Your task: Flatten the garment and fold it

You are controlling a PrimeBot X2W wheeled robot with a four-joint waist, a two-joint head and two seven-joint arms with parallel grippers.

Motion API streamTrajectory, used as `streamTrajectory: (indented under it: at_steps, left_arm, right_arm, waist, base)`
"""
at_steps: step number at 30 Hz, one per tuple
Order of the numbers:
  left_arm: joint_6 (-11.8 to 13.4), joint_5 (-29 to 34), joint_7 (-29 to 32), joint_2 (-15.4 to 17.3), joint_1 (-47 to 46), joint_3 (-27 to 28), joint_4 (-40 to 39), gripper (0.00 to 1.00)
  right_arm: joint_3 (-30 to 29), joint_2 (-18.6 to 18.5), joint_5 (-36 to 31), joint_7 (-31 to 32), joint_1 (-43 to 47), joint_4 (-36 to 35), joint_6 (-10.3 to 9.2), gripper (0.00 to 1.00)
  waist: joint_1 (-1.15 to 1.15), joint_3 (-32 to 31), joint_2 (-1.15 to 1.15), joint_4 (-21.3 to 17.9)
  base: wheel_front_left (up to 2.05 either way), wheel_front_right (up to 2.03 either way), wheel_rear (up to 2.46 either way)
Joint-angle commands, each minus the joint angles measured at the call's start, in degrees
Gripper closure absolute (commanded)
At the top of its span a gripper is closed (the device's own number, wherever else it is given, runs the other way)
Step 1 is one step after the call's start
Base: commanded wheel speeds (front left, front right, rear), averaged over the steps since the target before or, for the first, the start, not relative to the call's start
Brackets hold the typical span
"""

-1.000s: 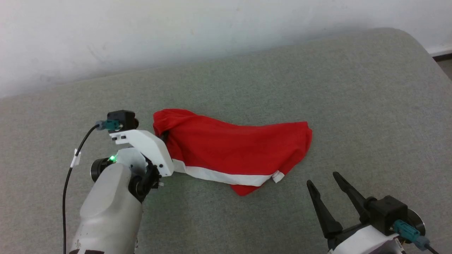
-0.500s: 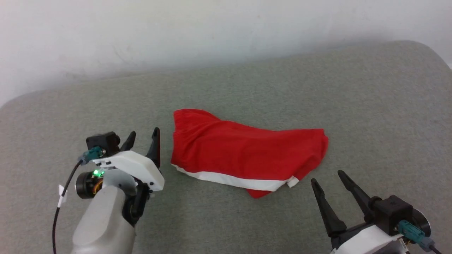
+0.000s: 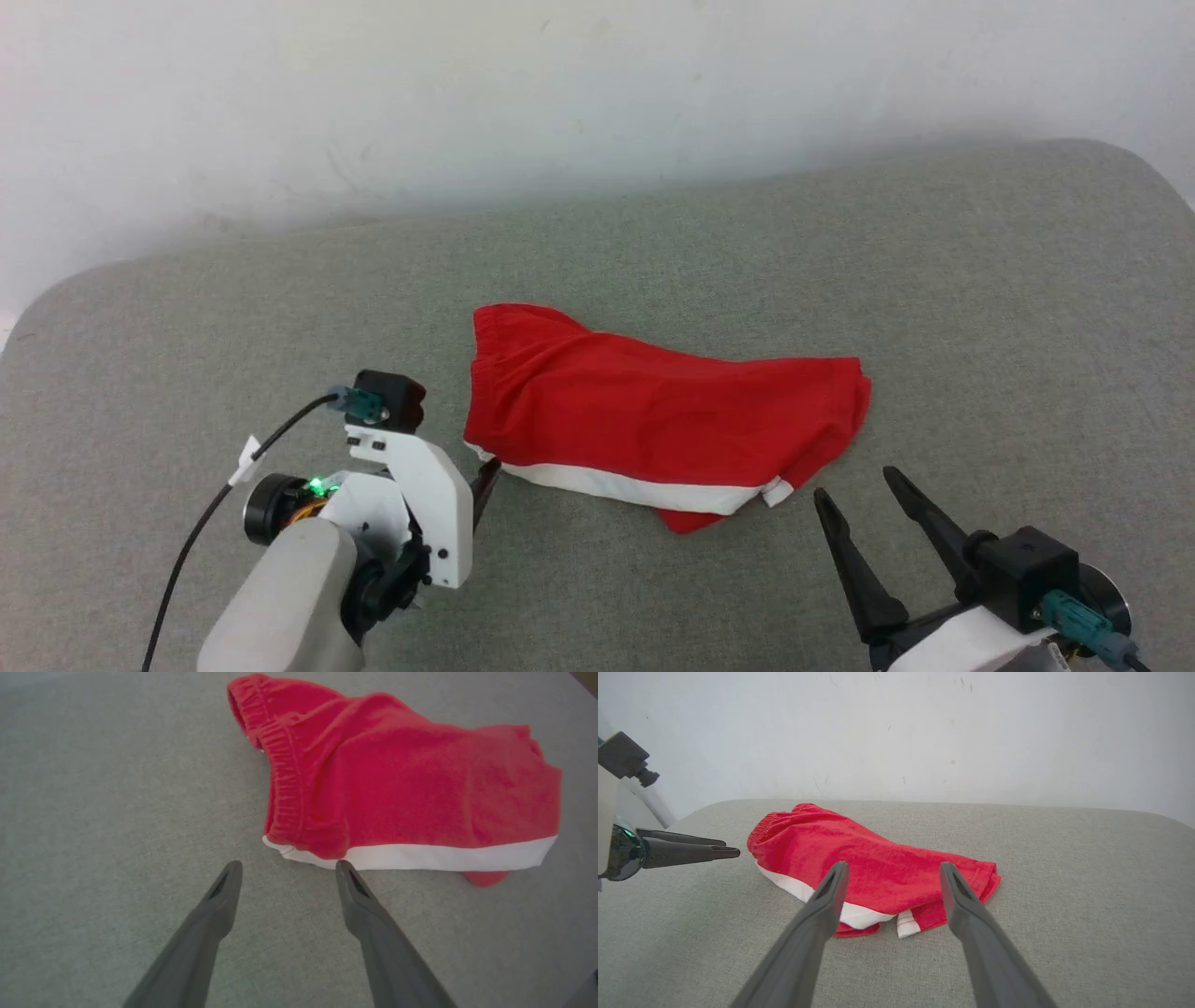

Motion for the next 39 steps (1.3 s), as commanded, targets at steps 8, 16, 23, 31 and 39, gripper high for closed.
streamTrajectory:
  at_steps: [8, 16, 23, 31, 39]
  left_arm:
    - [2.39, -0.47, 2.18, -2.61, -3.34, -0.69, 3.56, 0.0]
    - [3.59, 0.44, 2.2, -5.51, -9.51, -1.88, 15.46, 0.0]
    - [0.93, -0.11, 8.18, -6.99, -9.55, -4.91, 23.07, 1.0]
    - [1.3, -1.45, 1.95, -7.13, -8.6, -3.13, 20.16, 1.0]
    - [2.24, -1.18, -1.69, -6.32, -6.78, -2.92, 11.81, 1.0]
  right_arm:
    - [0.75, 0.23, 0.74, 0.42, -0.74, -0.87, -0.04, 0.0]
    - [1.03, 0.11, 1.77, -0.02, -2.38, 0.28, -0.04, 0.0]
    - [0.26, -0.12, 2.3, -0.16, -2.8, 1.18, -0.04, 0.0]
    - [-2.59, -1.03, 6.26, 5.62, -4.42, 6.9, -0.04, 0.0]
    - [-1.02, -2.03, 11.44, 14.98, -13.31, 19.87, -0.04, 0.0]
  waist:
    - [0.01, 3.29, -0.01, -1.96]
    - [0.01, 6.39, -0.01, -3.51]
    - [0.01, 6.58, -0.01, -3.75]
    - [0.01, 5.25, -0.01, -1.98]
    - [0.01, 3.74, -0.01, 0.75]
  base:
    - [0.0, 0.0, 0.0]
    - [0.0, 0.0, 0.0]
    - [0.0, 0.0, 0.0]
    - [0.0, 0.0, 0.0]
    - [0.0, 0.0, 0.0]
